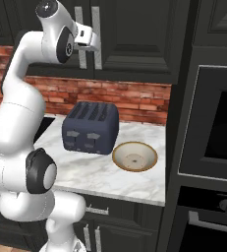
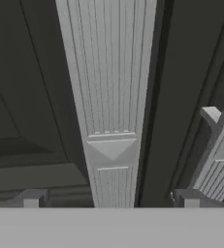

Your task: Open the cabinet and setup a tea strainer by placing it in the bowl upright.

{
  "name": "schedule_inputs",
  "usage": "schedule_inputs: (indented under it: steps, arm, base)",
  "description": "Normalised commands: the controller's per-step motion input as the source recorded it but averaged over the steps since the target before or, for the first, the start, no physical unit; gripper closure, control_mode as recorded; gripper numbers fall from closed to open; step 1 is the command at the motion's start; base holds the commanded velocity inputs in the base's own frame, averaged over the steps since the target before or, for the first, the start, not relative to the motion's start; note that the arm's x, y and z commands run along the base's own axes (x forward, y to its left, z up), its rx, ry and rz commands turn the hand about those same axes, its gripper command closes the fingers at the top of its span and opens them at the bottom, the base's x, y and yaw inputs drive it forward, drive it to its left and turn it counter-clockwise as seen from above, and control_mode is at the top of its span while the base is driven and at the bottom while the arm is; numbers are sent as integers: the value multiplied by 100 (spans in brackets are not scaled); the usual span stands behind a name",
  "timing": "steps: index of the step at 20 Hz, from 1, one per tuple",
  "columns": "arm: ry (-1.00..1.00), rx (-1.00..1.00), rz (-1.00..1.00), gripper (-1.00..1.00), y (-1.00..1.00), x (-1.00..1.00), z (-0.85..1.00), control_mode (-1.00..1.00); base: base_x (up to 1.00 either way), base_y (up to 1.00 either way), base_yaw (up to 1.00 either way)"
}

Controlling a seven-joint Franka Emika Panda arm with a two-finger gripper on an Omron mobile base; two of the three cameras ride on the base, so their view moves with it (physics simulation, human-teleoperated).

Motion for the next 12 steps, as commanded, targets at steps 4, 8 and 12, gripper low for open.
schedule_inputs:
  steps: [4, 8, 12]
  arm:
    - [0, 0, 0, -100, 0, 31, -1, -100]
    - [0, 0, 0, -100, 0, 27, -10, -100]
    - [0, 0, 0, -100, 0, 17, -28, -100]
  base:
    - [0, 0, 0]
    - [0, 0, 0]
    - [0, 0, 0]
